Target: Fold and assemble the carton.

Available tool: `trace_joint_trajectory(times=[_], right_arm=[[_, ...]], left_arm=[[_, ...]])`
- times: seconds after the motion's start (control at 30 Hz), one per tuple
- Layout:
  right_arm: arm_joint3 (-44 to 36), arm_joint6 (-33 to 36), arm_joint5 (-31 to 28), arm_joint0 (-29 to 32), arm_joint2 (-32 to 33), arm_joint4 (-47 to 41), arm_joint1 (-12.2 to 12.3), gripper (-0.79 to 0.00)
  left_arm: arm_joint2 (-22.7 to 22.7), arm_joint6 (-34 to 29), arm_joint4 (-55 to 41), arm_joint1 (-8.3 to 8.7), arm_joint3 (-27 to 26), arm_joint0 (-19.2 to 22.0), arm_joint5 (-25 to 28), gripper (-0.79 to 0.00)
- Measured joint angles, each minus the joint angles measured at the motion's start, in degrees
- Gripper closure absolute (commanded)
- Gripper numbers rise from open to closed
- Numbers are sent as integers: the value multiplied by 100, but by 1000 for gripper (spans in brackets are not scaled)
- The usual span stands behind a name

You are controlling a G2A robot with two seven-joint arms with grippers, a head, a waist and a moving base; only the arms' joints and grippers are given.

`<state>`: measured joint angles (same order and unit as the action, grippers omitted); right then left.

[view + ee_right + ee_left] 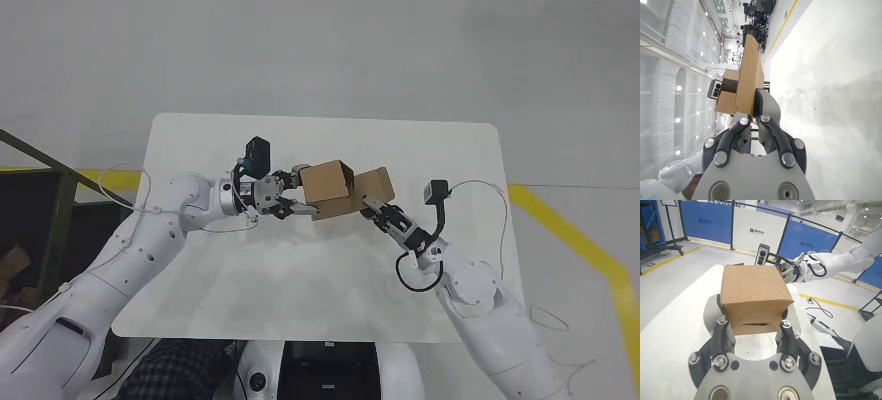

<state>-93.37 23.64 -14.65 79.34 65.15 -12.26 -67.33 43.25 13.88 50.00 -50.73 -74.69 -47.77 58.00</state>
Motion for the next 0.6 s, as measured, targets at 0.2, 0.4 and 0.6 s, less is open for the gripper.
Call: trace_joint_trajectory(times=[0.2, 0.4, 0.6], right_arm=[[-33, -12, -63, 11, -38, 120, -18, 0], [-32, -24, -180, 12, -41, 164, -34, -354], [-62, 41, -322, 32, 9, 115, -40, -785]], left_arm=[[-6, -58, -88, 3, 1, 3, 0, -372], [-52, -23, -240, 24, -27, -14, 0, -348], [-96, 21, -271, 66, -21, -25, 0, -336]])
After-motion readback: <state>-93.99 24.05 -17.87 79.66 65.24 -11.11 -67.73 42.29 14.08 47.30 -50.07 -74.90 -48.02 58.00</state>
